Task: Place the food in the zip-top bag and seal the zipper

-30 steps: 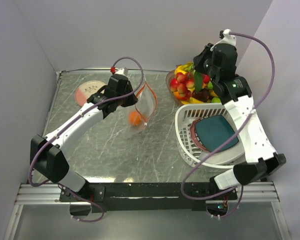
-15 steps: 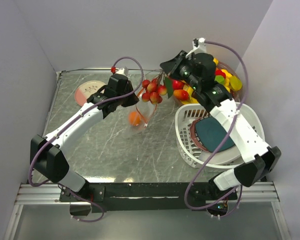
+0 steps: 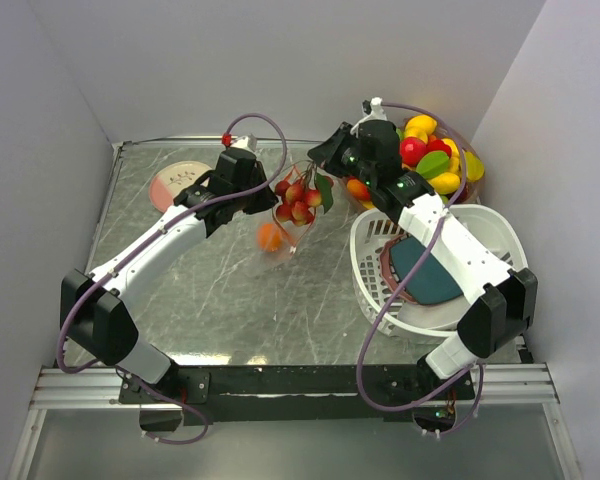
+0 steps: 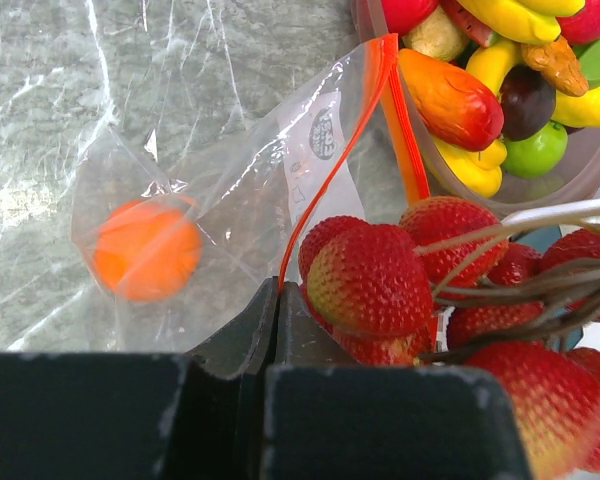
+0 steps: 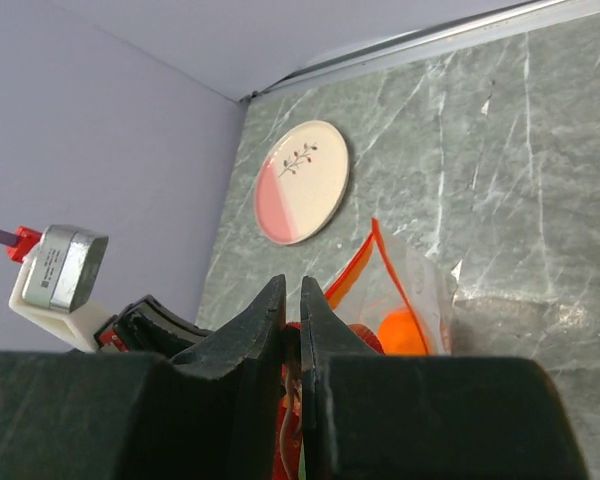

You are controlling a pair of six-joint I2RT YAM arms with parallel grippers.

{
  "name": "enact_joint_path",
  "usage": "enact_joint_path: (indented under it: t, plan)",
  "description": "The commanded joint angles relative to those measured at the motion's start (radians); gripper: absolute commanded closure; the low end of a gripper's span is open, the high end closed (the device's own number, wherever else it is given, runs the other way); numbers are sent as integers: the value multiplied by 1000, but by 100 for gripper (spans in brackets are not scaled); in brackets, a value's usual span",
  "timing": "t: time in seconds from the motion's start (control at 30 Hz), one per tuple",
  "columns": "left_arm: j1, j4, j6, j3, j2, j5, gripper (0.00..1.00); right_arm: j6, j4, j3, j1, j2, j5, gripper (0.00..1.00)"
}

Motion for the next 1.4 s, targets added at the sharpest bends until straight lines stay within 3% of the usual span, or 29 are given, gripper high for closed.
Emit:
enact_joint_path:
  t: [0.0, 0.43, 0.87, 1.03, 1.37]
  plan:
    - [0, 35, -5, 4, -38, -5, 99, -35, -7, 12, 6, -34, 57, 100]
    - [0, 37, -17, 8, -36, -16, 99, -154, -139, 61, 58, -14, 169, 100]
    - [0, 48, -27, 10, -30, 1, 99, -191, -318, 316, 143, 182, 333, 100]
    - [0, 37, -22, 18, -35, -6, 99, -217, -393, 437, 184, 271, 465, 100]
    - [0, 45, -24, 24, -25, -2, 99, -228, -369, 379, 204, 248, 536, 100]
